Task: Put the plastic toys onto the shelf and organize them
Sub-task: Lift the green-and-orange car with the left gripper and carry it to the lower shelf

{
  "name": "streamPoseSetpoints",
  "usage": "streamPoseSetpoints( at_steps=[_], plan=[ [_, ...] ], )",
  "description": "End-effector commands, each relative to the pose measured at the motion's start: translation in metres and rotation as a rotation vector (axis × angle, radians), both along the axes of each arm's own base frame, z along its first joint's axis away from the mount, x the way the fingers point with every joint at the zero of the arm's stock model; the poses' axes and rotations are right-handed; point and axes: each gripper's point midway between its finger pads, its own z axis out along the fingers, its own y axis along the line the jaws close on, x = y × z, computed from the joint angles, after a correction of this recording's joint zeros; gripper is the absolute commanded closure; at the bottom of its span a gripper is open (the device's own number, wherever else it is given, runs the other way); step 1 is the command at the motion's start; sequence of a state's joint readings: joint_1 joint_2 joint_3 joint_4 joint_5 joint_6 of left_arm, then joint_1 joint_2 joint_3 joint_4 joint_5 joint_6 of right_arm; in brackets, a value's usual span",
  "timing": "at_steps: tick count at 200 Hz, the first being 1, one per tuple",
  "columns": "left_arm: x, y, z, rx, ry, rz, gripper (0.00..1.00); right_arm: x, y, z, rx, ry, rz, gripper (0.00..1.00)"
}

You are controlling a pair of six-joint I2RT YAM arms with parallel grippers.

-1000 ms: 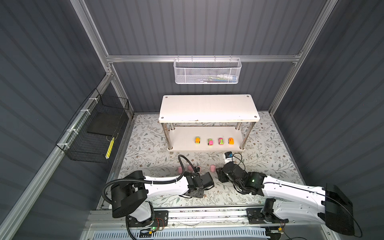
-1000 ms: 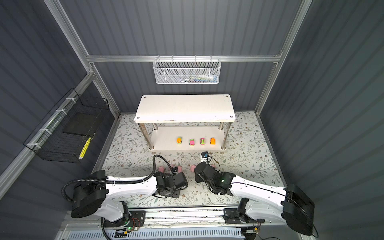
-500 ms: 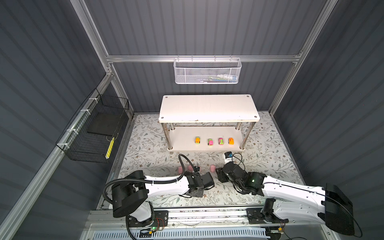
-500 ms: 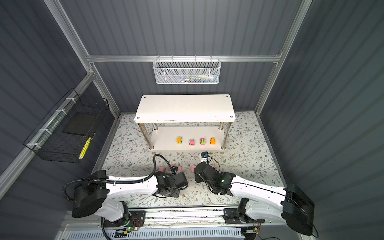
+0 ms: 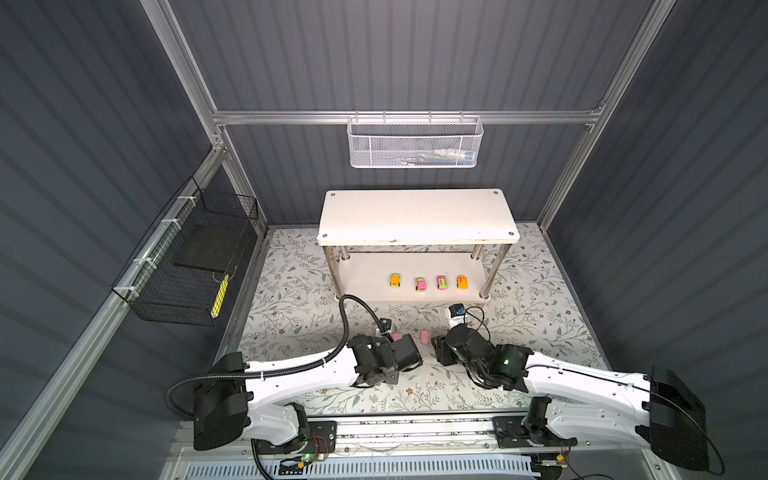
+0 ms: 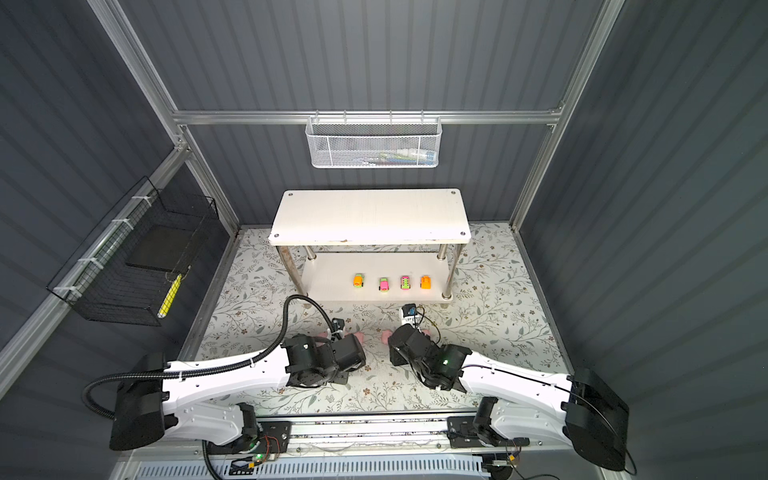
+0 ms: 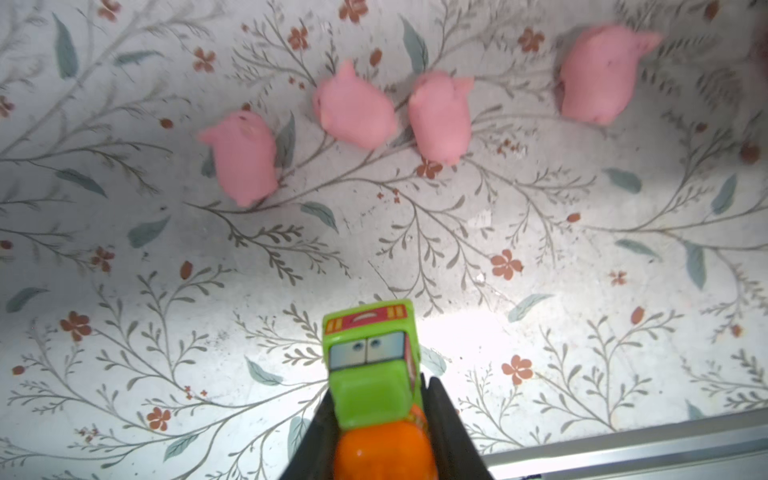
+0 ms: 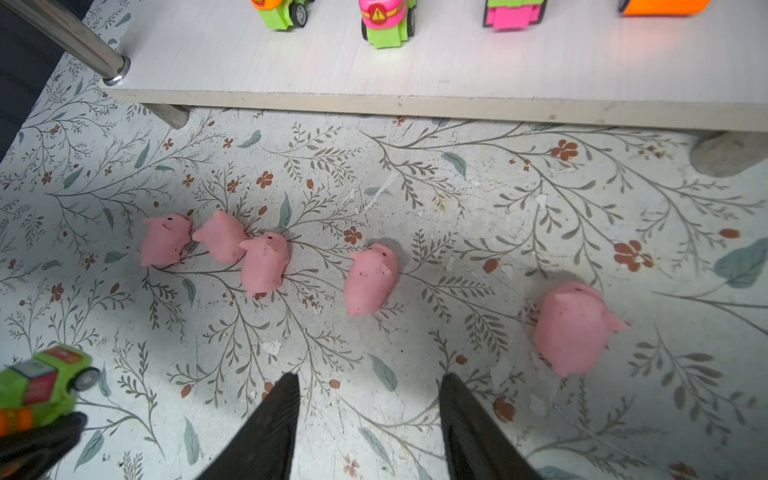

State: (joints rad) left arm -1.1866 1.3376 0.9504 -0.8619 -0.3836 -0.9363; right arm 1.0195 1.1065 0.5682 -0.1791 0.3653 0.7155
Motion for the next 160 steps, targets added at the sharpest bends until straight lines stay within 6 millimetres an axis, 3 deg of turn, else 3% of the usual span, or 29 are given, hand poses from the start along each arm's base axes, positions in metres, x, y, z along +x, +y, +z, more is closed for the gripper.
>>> streamPoseSetpoints(
  at_steps=[1, 47, 86, 121, 160],
  plan=[
    [0.02, 0.022, 0.025, 0.055, -0.068, 0.001, 0.76, 0.001, -0.002, -0.003, -0.005, 0.002, -0.005, 0.44],
    [0.074, 0.036, 0.062, 0.014, -0.205, 0.024, 0.76, 0.001, 0.0, 0.0, -0.004, -0.004, 0.002, 0.44],
    [0.121, 0.032, 0.073, -0.014, -0.263, 0.016, 0.75, 0.002, 0.002, 0.003, -0.005, -0.01, 0.007, 0.44],
    [0.16, 0.024, 0.064, -0.077, -0.26, 0.018, 0.75, 0.003, 0.004, -0.003, -0.022, 0.003, 0.01, 0.44],
    [0.185, 0.017, 0.048, -0.059, -0.252, 0.006, 0.75, 0.003, 0.004, -0.004, -0.017, 0.004, 0.007, 0.44]
  ],
)
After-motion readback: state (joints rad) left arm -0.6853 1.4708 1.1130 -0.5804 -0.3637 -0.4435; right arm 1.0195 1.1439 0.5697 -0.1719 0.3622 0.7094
